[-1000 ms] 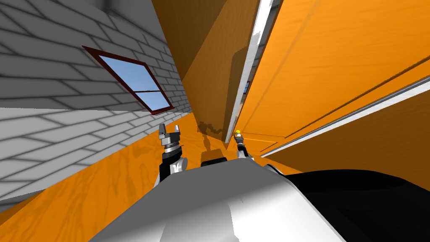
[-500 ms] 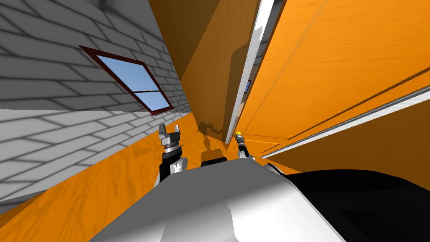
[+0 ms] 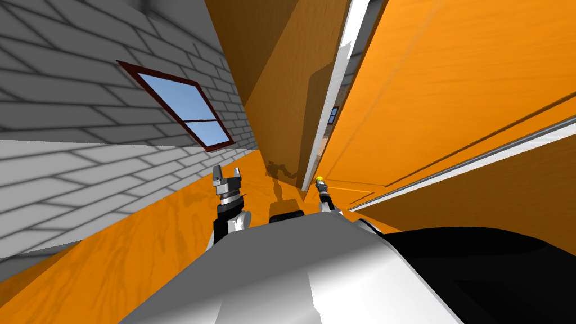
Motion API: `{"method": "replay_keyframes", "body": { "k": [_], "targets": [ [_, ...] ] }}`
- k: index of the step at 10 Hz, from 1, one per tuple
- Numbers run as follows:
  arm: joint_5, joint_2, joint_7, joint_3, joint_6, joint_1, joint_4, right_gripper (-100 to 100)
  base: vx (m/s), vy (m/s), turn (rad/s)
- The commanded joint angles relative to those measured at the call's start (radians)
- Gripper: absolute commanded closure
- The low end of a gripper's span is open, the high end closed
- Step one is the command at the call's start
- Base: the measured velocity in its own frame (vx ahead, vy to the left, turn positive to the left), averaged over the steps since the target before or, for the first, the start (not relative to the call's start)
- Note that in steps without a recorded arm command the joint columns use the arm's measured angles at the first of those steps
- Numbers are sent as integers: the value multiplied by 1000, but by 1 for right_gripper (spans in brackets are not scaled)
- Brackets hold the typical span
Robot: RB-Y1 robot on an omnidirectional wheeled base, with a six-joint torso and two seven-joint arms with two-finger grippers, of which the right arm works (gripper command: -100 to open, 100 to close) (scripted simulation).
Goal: Pull the door open
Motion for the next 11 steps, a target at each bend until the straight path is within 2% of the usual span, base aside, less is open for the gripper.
{"method": "replay_keyframes", "body": {
  "k": [1,8,9,10,11],
  "targets": [
    [8,-8,-20,20,-2,15,-12,100,-192,-13,87],
    [52,-75,-134,119,-32,57,-44,100,-224,-31,98],
    [48,-69,-121,109,-24,54,-40,100,-105,-10,19],
    [60,-87,-149,137,-42,69,-46,100,-168,-14,114],
    [63,-91,-154,143,-46,72,-47,100,-234,-47,90]
  ]
}}
